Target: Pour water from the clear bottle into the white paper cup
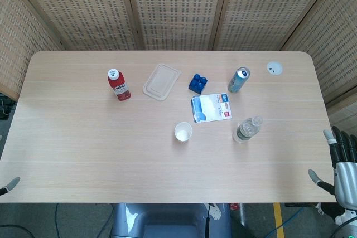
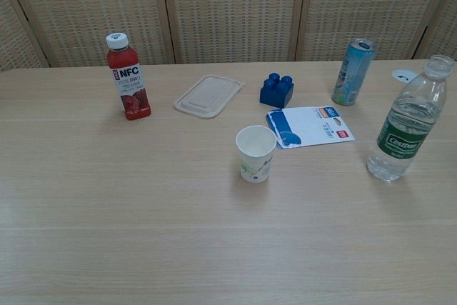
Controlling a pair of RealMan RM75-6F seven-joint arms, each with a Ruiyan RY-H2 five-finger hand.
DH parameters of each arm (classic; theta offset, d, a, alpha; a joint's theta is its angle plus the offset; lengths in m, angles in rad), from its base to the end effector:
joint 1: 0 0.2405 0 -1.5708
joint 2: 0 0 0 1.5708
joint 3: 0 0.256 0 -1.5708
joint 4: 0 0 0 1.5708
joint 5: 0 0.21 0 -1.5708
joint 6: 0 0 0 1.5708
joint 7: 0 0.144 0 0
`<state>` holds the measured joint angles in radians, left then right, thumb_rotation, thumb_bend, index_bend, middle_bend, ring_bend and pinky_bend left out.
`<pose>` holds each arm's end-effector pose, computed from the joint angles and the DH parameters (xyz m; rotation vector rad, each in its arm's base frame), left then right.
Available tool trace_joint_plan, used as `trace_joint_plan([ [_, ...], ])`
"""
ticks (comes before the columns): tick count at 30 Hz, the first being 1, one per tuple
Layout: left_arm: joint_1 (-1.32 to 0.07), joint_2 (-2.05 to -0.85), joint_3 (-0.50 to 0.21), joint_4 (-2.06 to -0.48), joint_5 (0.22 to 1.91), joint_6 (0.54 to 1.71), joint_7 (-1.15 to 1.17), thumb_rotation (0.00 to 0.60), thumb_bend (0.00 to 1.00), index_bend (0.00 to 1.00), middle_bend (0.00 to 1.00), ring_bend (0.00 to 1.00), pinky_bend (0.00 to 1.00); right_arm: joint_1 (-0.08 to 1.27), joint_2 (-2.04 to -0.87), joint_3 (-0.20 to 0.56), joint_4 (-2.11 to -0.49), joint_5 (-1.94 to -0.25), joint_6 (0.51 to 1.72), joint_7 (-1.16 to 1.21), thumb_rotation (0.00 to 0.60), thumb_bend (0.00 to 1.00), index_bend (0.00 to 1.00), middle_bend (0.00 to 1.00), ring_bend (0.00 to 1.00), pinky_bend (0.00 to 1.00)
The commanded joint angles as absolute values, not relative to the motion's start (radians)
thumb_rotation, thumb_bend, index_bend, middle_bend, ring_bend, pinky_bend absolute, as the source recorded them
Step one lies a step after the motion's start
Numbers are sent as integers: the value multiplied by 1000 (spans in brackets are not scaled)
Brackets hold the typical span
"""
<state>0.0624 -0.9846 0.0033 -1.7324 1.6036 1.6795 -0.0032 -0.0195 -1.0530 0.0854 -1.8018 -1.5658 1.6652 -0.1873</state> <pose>-0.2976 0.1241 0.2027 -1.3143 -0.8403 -0.9278 -0.2753 -0.1538 0.1902 1.2745 -0.7357 0.9364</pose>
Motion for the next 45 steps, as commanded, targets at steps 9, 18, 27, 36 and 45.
trace_joint_plan([
  [9,59,-987,2,-1731,1602,1670,2,600,56,0,0,0,0,-4,-1054,80,-1791,-1553,1616,-120,600,0,0,0,0,0],
  [18,51,-1001,-3,-1741,1602,1658,38,600,57,0,0,0,0,167,-1045,83,-1596,-1475,1246,261,600,0,0,0,0,0],
  [27,38,-1018,-14,-1749,1573,1629,87,600,58,0,0,0,0,310,-1152,73,-1342,-1477,996,549,600,0,0,0,0,0],
  [36,22,-1025,-26,-1750,1539,1595,105,600,59,0,0,0,0,428,-1304,68,-1171,-1514,869,737,600,0,0,0,0,0],
  [45,11,-1022,-37,-1750,1508,1573,101,600,62,0,0,0,0,485,-1458,73,-1034,-1526,862,879,600,0,0,0,0,0],
])
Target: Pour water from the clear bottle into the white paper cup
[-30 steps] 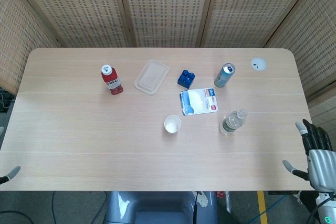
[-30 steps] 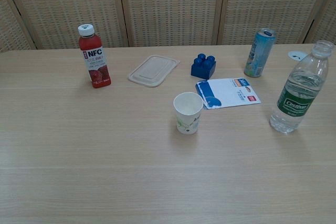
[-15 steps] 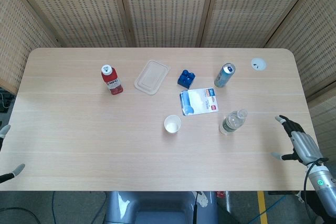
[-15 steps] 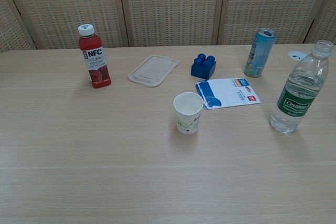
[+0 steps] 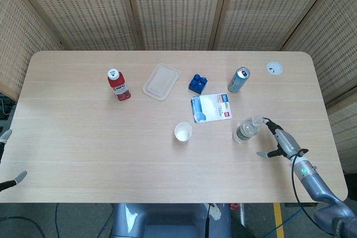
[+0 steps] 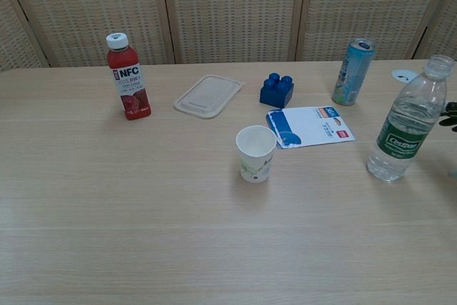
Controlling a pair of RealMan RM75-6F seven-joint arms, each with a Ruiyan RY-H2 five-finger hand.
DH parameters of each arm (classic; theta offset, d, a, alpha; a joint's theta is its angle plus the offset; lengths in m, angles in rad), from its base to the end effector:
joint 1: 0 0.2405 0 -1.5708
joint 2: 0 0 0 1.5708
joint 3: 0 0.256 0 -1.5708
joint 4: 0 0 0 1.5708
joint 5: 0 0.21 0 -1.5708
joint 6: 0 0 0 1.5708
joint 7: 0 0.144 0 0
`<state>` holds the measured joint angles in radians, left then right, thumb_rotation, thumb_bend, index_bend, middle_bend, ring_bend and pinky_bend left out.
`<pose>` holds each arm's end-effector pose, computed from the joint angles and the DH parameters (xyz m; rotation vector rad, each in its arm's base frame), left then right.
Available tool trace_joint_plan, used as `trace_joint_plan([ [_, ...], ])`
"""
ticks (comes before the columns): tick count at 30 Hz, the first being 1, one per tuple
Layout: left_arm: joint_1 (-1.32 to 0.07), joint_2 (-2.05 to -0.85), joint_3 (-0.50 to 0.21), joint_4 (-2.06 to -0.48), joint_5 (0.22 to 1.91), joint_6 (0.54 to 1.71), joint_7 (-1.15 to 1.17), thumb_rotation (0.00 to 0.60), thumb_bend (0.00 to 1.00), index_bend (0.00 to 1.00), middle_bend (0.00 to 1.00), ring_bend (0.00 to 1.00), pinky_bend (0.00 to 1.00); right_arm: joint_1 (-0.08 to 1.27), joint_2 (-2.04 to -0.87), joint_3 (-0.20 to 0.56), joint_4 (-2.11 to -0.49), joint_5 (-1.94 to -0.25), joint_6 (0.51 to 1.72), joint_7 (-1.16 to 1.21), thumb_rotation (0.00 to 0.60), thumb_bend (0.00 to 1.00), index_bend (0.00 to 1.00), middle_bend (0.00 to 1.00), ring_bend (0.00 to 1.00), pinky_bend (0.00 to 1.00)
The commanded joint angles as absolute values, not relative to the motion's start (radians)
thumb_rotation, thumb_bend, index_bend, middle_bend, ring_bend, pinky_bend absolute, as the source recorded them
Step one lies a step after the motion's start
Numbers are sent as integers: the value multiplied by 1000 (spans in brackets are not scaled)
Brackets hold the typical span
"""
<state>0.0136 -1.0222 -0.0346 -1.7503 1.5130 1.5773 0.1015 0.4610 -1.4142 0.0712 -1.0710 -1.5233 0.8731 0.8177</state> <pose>-0.3010 0.1468 0.1864 -1.3215 -0.8556 -0.8383 -0.3371 -0.3111 0.0524 1.4638 -1.6116 1.0029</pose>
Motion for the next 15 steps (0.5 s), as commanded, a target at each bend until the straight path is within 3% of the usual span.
trace_joint_plan([
  [1,9,-1022,-38,-1750,1503,1568,101,600,63,0,0,0,0,492,-1474,74,-1018,-1525,858,900,600,0,0,0,0,0],
  [15,-2,-1023,-43,-1745,1487,1550,98,600,66,0,0,0,0,542,-1620,117,-908,-1470,854,1039,600,0,0,0,0,0],
])
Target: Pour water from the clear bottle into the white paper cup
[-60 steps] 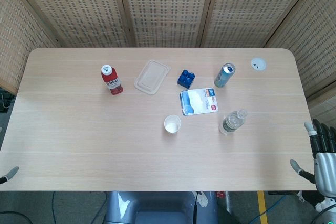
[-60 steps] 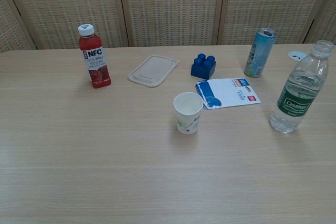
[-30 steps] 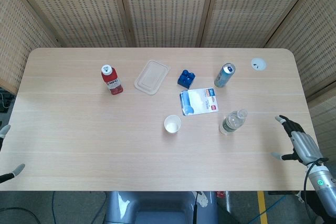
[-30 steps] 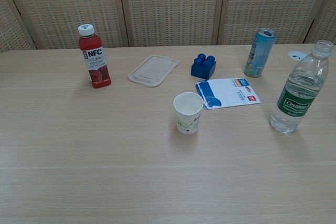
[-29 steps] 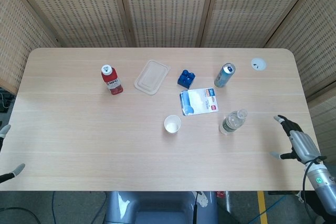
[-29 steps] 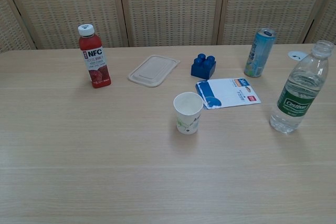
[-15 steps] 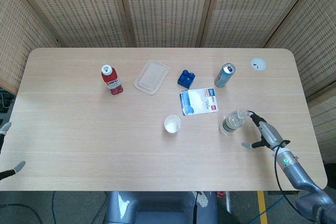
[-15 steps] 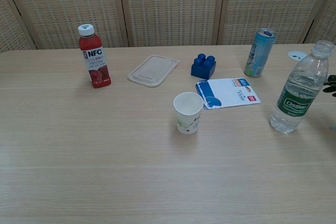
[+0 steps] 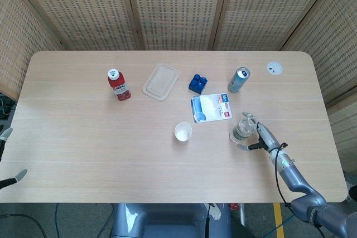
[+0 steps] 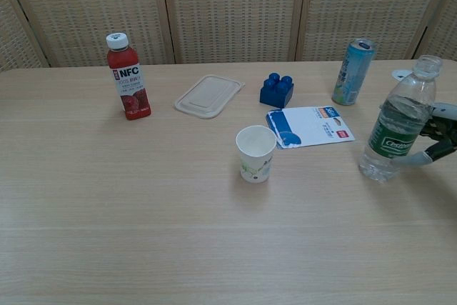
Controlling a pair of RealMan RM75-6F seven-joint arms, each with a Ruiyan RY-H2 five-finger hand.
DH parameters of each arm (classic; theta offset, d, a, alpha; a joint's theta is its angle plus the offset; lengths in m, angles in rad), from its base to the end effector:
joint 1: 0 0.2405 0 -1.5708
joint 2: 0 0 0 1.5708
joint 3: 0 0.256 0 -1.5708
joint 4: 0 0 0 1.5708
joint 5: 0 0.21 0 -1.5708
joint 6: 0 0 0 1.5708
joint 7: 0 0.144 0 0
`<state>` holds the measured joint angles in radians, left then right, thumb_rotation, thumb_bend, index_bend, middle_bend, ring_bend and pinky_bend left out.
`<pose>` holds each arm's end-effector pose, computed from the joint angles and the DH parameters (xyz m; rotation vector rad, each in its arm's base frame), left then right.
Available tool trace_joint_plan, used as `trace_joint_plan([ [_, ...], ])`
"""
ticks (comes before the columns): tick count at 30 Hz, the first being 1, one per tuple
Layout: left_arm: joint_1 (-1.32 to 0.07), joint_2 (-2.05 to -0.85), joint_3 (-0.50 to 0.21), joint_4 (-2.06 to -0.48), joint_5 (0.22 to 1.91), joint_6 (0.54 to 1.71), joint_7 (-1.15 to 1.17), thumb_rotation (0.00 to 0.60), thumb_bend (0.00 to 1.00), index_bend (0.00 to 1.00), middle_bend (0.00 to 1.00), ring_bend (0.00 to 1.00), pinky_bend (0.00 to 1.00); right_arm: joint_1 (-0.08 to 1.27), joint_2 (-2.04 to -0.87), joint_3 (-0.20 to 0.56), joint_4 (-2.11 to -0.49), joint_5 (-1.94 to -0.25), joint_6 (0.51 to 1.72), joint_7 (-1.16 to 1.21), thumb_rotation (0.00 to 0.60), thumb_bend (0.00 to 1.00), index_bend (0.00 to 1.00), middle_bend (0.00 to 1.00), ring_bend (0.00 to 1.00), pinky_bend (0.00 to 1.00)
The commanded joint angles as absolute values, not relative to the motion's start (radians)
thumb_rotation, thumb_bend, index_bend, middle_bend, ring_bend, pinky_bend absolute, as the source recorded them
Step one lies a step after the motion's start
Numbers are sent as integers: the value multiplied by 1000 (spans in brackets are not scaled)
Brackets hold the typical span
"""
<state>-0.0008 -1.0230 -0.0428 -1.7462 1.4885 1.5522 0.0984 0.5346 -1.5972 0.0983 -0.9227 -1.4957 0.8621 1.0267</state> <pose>-0.3035 0.1526 0.1854 -1.3202 -0.8691 -0.8273 -0.3113 -0.3375 0.0035 1.3249 -1.8019 1.1891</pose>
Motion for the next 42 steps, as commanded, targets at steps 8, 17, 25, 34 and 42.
trace_joint_plan([
  [8,-9,-1025,-47,-1742,1474,1540,99,600,67,0,0,0,0,546,-1682,163,-859,-1390,833,1050,600,0,0,0,0,0],
  [17,-13,-1027,-45,-1743,1471,1532,104,600,68,0,0,0,0,558,-1701,167,-861,-1393,828,1107,600,3,187,279,99,14],
  [25,-15,-1026,-44,-1745,1471,1530,99,600,69,0,0,0,0,552,-1755,203,-835,-1354,886,1023,600,424,529,548,410,534],
  [34,-17,-1023,-40,-1746,1476,1525,90,600,69,0,0,0,0,570,-1726,205,-895,-1398,969,889,600,442,551,548,416,564],
  [42,-20,-1015,-39,-1753,1480,1523,78,600,70,0,0,0,0,622,-1686,252,-1001,-1356,971,577,600,446,557,548,416,564],
])
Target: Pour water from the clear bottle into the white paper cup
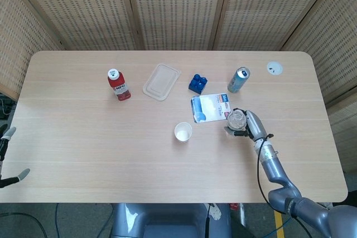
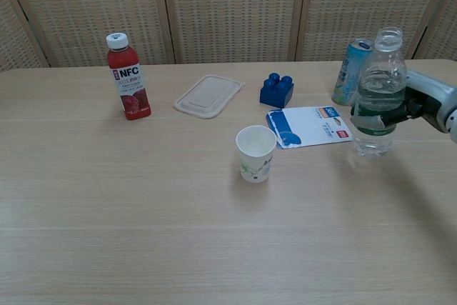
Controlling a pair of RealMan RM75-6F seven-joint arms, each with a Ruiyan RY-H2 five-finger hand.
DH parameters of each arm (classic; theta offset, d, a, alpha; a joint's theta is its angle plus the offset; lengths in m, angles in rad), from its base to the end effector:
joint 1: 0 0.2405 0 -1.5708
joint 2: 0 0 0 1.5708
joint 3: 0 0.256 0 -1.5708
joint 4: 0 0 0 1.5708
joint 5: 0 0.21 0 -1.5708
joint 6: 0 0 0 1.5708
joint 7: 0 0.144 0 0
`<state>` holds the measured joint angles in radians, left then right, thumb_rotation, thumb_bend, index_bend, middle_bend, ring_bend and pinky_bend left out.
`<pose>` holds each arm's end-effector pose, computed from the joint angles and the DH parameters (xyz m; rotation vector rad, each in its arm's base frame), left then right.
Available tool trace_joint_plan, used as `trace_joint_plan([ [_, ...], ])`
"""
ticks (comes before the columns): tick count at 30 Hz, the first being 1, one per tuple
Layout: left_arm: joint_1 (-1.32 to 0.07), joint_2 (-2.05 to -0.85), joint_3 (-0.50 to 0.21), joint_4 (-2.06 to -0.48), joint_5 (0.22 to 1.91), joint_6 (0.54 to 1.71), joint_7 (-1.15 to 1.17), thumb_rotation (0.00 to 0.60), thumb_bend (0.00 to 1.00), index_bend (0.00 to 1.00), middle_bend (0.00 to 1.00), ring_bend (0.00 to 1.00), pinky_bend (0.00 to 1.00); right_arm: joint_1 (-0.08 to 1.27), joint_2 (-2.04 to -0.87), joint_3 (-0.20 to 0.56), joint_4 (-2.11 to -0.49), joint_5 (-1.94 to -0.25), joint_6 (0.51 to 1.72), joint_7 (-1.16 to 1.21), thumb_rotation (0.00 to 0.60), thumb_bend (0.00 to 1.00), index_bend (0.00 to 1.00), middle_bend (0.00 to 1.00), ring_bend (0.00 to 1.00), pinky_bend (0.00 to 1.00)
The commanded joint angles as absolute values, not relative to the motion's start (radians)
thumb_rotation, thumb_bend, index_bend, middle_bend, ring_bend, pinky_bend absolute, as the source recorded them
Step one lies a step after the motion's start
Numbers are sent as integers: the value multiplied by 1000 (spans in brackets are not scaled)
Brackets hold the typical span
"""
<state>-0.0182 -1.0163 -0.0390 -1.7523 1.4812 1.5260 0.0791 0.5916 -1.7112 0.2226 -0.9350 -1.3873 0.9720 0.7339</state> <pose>-0.3027 0.1571 0.1833 -1.3346 -0.8977 -0.8343 -0.2539 -0.3669 -0.0102 1.3337 -1.5628 1.3574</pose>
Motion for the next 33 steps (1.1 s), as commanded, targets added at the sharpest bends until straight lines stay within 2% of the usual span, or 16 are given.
trace_joint_plan([
  [1,-21,-1015,-38,-1753,1479,1520,78,600,70,0,0,0,0,629,-1683,261,-1019,-1344,967,541,600,448,557,548,416,564],
  [5,-24,-1008,-38,-1756,1474,1511,58,600,70,0,0,0,0,663,-1691,292,-1075,-1271,939,344,600,458,557,548,416,564],
  [16,-33,-986,-46,-1754,1452,1491,10,600,70,0,0,0,0,707,-1725,296,-1147,-1142,959,-95,600,491,566,558,426,566],
  [19,-35,-981,-47,-1752,1448,1487,0,600,71,0,0,0,0,713,-1728,300,-1170,-1112,970,-167,600,536,566,561,430,566],
  [33,-35,-977,-46,-1754,1449,1489,-7,600,72,0,0,0,0,732,-1767,297,-1214,-1019,1044,-435,600,537,565,562,433,570],
])
